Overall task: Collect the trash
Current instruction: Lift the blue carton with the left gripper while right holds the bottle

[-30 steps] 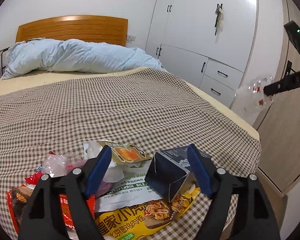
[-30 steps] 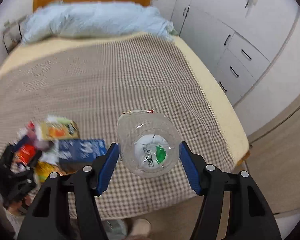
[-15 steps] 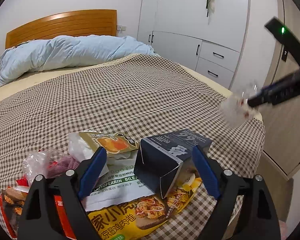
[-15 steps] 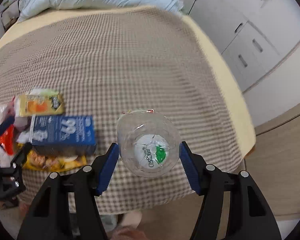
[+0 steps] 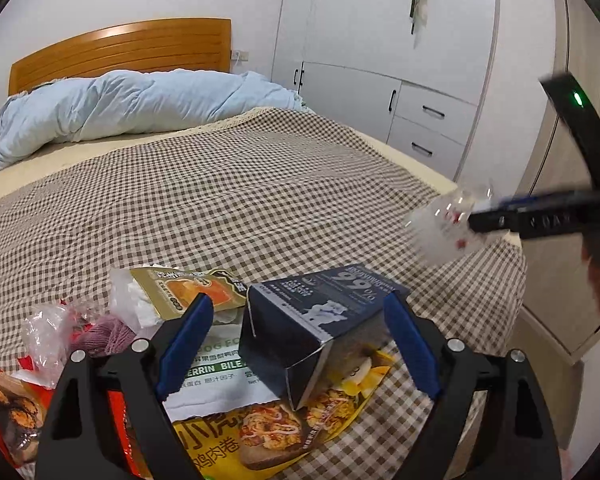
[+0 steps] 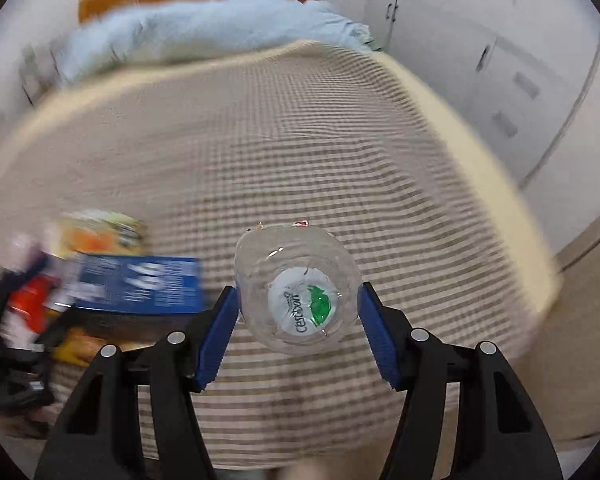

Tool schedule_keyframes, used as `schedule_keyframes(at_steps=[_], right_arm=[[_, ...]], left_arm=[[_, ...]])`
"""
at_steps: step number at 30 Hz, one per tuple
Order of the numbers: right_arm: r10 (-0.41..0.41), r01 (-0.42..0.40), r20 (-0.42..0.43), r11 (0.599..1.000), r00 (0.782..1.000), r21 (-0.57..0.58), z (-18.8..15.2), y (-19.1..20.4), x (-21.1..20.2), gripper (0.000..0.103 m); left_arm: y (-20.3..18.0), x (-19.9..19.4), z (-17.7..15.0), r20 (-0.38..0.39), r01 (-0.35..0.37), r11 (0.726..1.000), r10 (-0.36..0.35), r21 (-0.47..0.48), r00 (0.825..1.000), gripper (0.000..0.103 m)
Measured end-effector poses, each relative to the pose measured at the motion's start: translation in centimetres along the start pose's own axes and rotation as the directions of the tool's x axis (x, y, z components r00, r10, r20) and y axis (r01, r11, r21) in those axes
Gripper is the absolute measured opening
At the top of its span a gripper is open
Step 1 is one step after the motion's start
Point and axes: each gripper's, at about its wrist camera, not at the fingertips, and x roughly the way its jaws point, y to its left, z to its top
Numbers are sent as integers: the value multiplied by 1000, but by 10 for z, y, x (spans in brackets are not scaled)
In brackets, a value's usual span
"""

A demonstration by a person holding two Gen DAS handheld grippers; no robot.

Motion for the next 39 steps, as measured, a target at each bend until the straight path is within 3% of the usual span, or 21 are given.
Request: schedule_keyframes(at_steps=[3, 5, 7, 9, 10, 11, 12, 13, 17, 21, 25, 27, 30, 31, 33, 39], right_arm=[[-8, 3, 123, 999, 992, 45, -28, -6, -2, 60], [22, -45, 202, 993, 979, 111, -54, -14, 2, 60], [43, -96, 303, 982, 952, 162, -79, -22, 6, 61], [29, -121, 413, 973, 910, 198, -106, -27, 13, 61], [33, -135, 428, 969, 903, 209, -114, -30, 19, 61], [47, -144, 395, 965, 917, 219, -112, -32, 27, 61], [77, -172, 392, 962, 917, 214, -108, -33, 29, 61], [109, -206, 409, 958, 906, 200, -105, -37, 25, 61], [42, -137, 447, 974, 894, 181, -93, -31, 27, 61], [21, -109, 444, 979, 896, 174, -91, -24, 25, 61], [31, -120, 420, 975, 907, 189, -91, -26, 32, 61], [37, -126, 404, 972, 914, 196, -90, -29, 37, 61], [38, -130, 391, 969, 920, 212, -95, -31, 38, 61], [44, -138, 390, 967, 920, 215, -96, -30, 37, 61], [66, -162, 384, 962, 921, 222, -98, -31, 36, 61], [74, -177, 381, 954, 922, 241, -103, -36, 30, 61]], left_arm=[[3, -2, 1, 9, -2, 998, 2, -59, 1000, 84], [4, -1, 0, 2, 4, 996, -4, -89, 1000, 86], [4, 1, 1, 2, 7, 995, -7, -100, 1000, 89], [-1, 7, 2, -21, -22, 998, 21, -59, 1000, 95], [-6, 12, 3, -49, -50, 999, 50, 0, 998, 95], [-11, 16, 2, -70, -60, 997, 64, 52, 995, 95], [-15, 20, 2, -91, -66, 992, 76, 107, 993, 95], [-19, 26, -1, -111, -75, 982, 95, 174, 989, 95], [-31, 42, -3, -103, -140, 926, 187, 352, 977, 96], [-30, 54, 12, -128, -94, 921, 153, 378, 980, 96], [-21, 73, 24, -221, 16, 950, 56, 312, 974, 95], [-22, 73, 24, -233, 50, 962, 14, 268, 972, 88], [-28, 57, 25, -193, 34, 969, 14, 247, 981, 73], [-33, 48, 24, -189, 33, 968, 16, 250, 982, 5], [-35, 43, 25, -202, -41, 973, 88, 227, 975, 0], [-58, 21, 24, -209, -6, 968, 60, 249, 976, 0]])
